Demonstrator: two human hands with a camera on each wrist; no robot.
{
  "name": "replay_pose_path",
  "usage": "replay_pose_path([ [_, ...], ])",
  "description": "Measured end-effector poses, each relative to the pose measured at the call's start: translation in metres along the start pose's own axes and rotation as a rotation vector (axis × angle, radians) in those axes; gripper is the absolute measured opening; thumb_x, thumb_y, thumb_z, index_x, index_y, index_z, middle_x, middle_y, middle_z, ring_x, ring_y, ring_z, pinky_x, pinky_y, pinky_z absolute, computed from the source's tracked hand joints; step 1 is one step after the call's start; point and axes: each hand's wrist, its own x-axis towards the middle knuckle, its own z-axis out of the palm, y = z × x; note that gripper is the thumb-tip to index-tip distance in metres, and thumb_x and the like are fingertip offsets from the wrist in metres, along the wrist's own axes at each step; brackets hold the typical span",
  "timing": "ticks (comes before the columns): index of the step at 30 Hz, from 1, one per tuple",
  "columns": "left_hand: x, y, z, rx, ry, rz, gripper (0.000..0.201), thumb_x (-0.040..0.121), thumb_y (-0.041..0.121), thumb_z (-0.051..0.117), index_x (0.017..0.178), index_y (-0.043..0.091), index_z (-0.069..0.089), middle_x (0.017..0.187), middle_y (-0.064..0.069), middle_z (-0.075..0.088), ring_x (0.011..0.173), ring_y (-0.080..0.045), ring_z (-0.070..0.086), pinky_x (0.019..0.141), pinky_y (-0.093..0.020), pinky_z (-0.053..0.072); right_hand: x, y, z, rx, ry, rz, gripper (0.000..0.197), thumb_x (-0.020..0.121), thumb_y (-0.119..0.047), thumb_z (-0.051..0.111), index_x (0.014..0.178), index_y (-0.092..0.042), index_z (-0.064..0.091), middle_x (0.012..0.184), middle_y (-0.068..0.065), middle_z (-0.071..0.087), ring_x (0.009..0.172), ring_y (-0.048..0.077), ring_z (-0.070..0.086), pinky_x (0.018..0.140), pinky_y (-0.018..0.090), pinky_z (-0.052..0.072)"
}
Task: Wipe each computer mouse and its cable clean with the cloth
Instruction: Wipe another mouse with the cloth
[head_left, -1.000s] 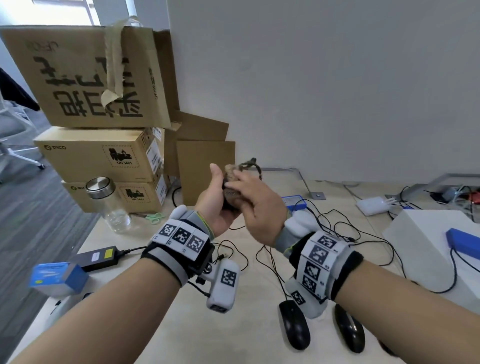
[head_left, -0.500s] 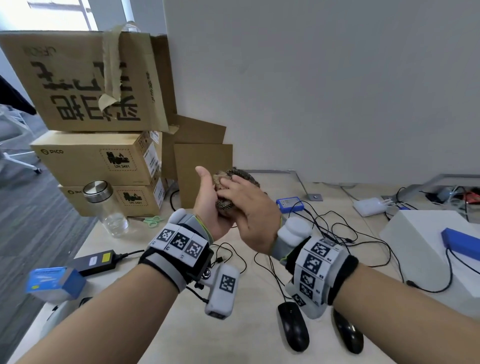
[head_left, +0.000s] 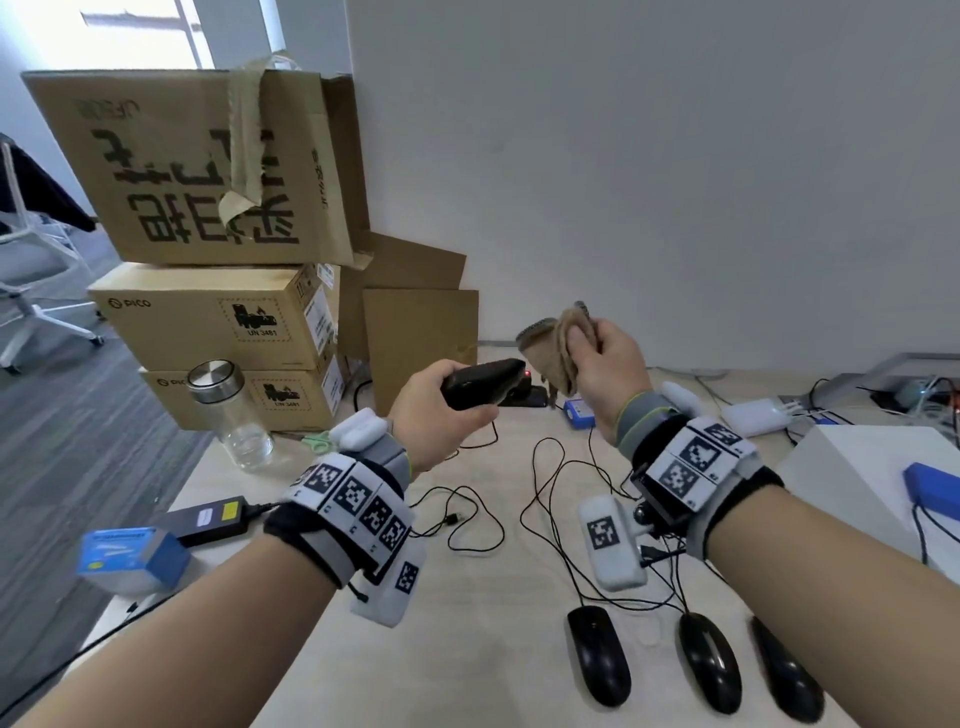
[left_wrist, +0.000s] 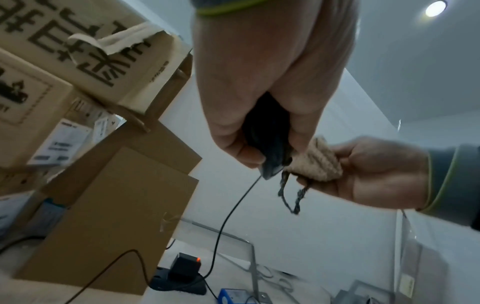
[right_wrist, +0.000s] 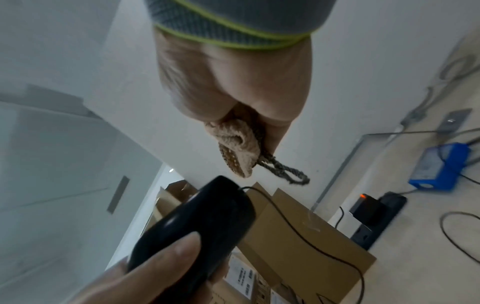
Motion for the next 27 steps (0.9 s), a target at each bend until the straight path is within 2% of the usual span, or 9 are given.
replay_pose_path([
  [4,0.003,-0.005,0.004,0.084,0.112,0.08,0.028,0.072,0.03,0.082,0.094,0.026,0.065,0.077,0.015,0.064,0.072,-0.003,0.06,0.061,-0.019,0.043,-0.028,-0.017,0.02,-0.182,-0.177,-0.219,0.022,0.093,-0.018,0.059,0.115,-0.019,0.064,0.101,-0.002,0.068,0.092,0.013,0.063,0.089,0.028,0.05],
  [6,0.005,-0.004,0.009,0.124,0.131,0.085,0.021,0.072,0.028,0.08,0.086,0.028,0.065,0.071,0.015,0.063,0.068,-0.006,0.06,0.059,-0.02,0.043,-0.047,-0.015,0.029,-0.332,-0.253,-0.384,0.029,0.092,-0.019,0.057,0.119,-0.019,0.064,0.111,-0.001,0.07,0.102,0.016,0.063,0.093,0.027,0.047],
  [9,0.006,-0.003,0.01,0.118,0.145,0.103,0.006,0.08,0.013,0.071,0.085,0.016,0.068,0.073,0.002,0.066,0.072,-0.019,0.062,0.067,-0.031,0.05,-0.066,-0.013,0.041,-0.325,-0.281,-0.607,0.037,0.088,-0.02,0.054,0.123,-0.013,0.064,0.125,0.002,0.066,0.115,0.017,0.058,0.101,0.021,0.038],
  [11,0.006,-0.004,0.008,0.052,0.153,0.109,0.014,0.08,0.011,0.067,0.094,0.008,0.07,0.081,-0.007,0.07,0.075,-0.019,0.061,0.072,-0.032,0.052,-0.067,-0.013,0.045,-0.321,-0.296,-0.713,0.035,0.087,-0.017,0.057,0.121,-0.012,0.065,0.126,0.004,0.065,0.119,0.018,0.056,0.105,0.024,0.037],
  [14,0.005,-0.003,0.006,0.068,0.181,0.116,0.014,0.075,0.025,0.079,0.082,0.018,0.068,0.063,0.007,0.063,0.057,-0.007,0.055,0.054,-0.016,0.04,-0.048,-0.006,0.036,-0.277,-0.291,-0.615,0.029,0.09,-0.013,0.057,0.118,-0.017,0.064,0.118,-0.003,0.068,0.11,0.015,0.06,0.098,0.026,0.044],
  [18,0.007,0.002,0.003,0.055,0.141,0.124,0.021,0.072,0.031,0.083,0.088,0.024,0.07,0.068,0.012,0.064,0.059,0.0,0.055,0.052,-0.011,0.037,-0.032,-0.004,0.027,-0.265,-0.147,-0.334,0.018,0.095,-0.017,0.053,0.109,-0.023,0.062,0.098,-0.008,0.069,0.092,0.014,0.064,0.084,0.029,0.049],
  [21,0.013,0.002,0.004,0.074,0.136,0.097,0.009,0.079,0.019,0.074,0.082,0.014,0.068,0.064,0.007,0.062,0.06,-0.013,0.058,0.054,-0.02,0.043,-0.053,-0.015,0.041,-0.257,-0.23,-0.525,0.026,0.091,-0.012,0.053,0.114,-0.015,0.063,0.121,-0.001,0.067,0.113,0.018,0.061,0.099,0.027,0.044],
  [24,0.017,0.002,0.005,0.061,0.111,0.096,0.025,0.084,0.021,0.057,0.095,0.0,0.066,0.082,-0.011,0.067,0.081,-0.03,0.065,0.075,-0.039,0.053,-0.062,-0.016,0.05,-0.285,-0.326,-0.727,0.031,0.086,-0.007,0.058,0.115,-0.012,0.066,0.132,0.004,0.062,0.129,0.021,0.051,0.11,0.028,0.034],
  [27,0.012,0.005,0.003,-0.001,0.123,0.076,0.014,0.08,0.02,0.073,0.082,0.008,0.066,0.065,0.001,0.062,0.059,-0.012,0.055,0.056,-0.024,0.044,-0.044,-0.012,0.033,-0.267,-0.359,-0.721,0.034,0.086,0.001,0.059,0.116,-0.014,0.064,0.124,0.0,0.065,0.117,0.016,0.057,0.103,0.022,0.04],
])
